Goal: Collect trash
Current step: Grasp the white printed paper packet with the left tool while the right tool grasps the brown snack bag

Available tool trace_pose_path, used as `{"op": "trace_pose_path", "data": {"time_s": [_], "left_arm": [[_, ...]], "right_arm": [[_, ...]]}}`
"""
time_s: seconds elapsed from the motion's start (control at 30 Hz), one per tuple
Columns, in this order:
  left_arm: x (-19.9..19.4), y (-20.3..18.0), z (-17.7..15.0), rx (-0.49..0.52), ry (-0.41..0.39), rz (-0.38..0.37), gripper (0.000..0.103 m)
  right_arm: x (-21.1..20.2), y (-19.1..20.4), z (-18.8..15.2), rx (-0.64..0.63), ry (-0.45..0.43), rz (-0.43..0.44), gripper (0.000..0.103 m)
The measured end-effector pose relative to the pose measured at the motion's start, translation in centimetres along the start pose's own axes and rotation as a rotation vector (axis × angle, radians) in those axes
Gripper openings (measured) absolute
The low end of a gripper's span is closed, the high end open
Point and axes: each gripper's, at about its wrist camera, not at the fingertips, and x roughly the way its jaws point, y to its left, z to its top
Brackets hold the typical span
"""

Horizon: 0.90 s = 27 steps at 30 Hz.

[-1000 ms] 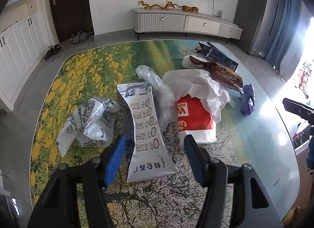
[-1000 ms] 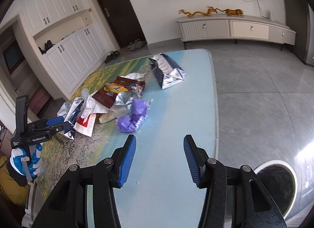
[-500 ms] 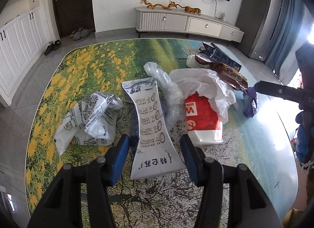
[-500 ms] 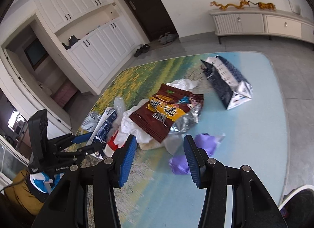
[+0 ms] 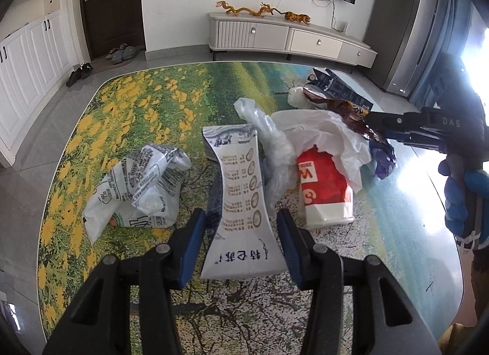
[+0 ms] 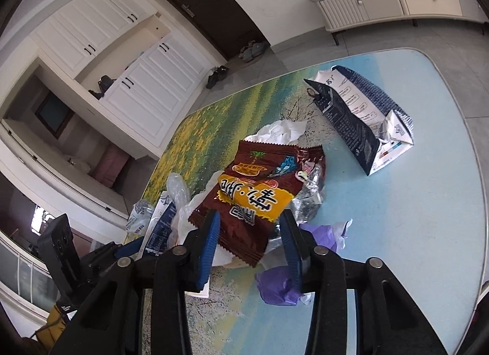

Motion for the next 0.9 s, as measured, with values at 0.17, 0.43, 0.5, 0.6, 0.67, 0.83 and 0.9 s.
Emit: {"op": "trace_pose_path", "data": {"time_s": [0.17,0.43,0.5,0.6,0.67,0.83,0.9], "left_arm": [[-0.1,-0.2,0.1,0.0,-0.005,0.012,0.039],[-1.1,-0.3,0.1,-0.028,-0.045,0.041,0.027],[-1.6,-0.1,0.2,-0.051,-0.059,0.039,0.023],[-2.3,0.3,0.3,-0.088,-0.065,0.023,0.003],[-2.6,0.5,0.2,-0.104,-0.065,0.014,0.003],[-3.8,0.4,-0.6,-0.125,-0.081,-0.001,0.003],[-4.6,0.1,-0.9,-0.125,-0.094,-0.008,0.003]], "right_arm": [[0.3,-0.2,0.3,-0.003,-0.014,0.016,0.009],[-1.2,2.3,0.3,-0.102,-0.053,0.04,0.0],[-1.9,3.0,0.1,-0.116,-0.07,0.048,0.0],[-2.9,3.9,0.2,-0.144,-0.095,0.059,0.0],[-3.7,4.5,0.0,-0.156,-0.107,0.062,0.0],[-5.8,5.3,-0.8,-0.175,-0.14,0.059,0.0],[-6.7,5.4,-1.1,-0.178,-0.151,0.058,0.0]]}}
